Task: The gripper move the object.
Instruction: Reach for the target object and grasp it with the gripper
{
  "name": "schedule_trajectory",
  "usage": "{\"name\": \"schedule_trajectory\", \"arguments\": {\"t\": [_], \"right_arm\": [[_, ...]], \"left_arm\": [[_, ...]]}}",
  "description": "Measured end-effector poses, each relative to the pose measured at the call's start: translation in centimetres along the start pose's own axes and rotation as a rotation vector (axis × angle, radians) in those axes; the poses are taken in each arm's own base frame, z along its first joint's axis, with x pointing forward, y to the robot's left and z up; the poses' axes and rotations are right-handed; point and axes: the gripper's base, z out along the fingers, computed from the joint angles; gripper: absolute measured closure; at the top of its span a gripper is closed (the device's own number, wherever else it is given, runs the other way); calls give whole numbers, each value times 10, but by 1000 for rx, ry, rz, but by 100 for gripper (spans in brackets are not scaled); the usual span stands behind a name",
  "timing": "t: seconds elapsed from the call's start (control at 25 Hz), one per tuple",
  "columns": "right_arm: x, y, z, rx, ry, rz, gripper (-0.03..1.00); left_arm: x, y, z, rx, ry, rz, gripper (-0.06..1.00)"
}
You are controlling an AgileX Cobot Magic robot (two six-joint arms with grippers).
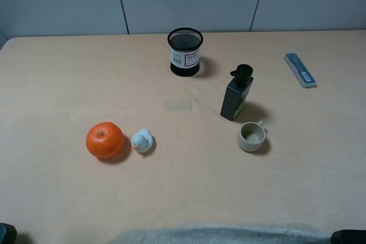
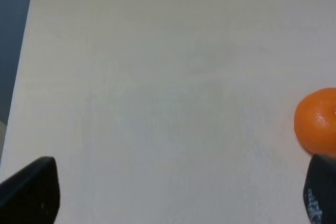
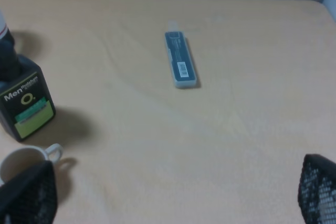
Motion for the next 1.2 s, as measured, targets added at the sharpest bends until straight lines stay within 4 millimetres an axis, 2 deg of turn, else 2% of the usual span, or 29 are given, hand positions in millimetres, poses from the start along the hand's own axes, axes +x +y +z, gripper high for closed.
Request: {"name": "schedule_trajectory", "arguments": {"t": [1.08, 1.2], "right_arm": [[0, 0, 0, 0, 0, 0, 28], [-5, 0, 5, -1, 42, -2, 28]], "left_arm": [[0, 0, 0, 0, 0, 0, 3], [0, 0, 0, 0, 0, 0, 3]]}}
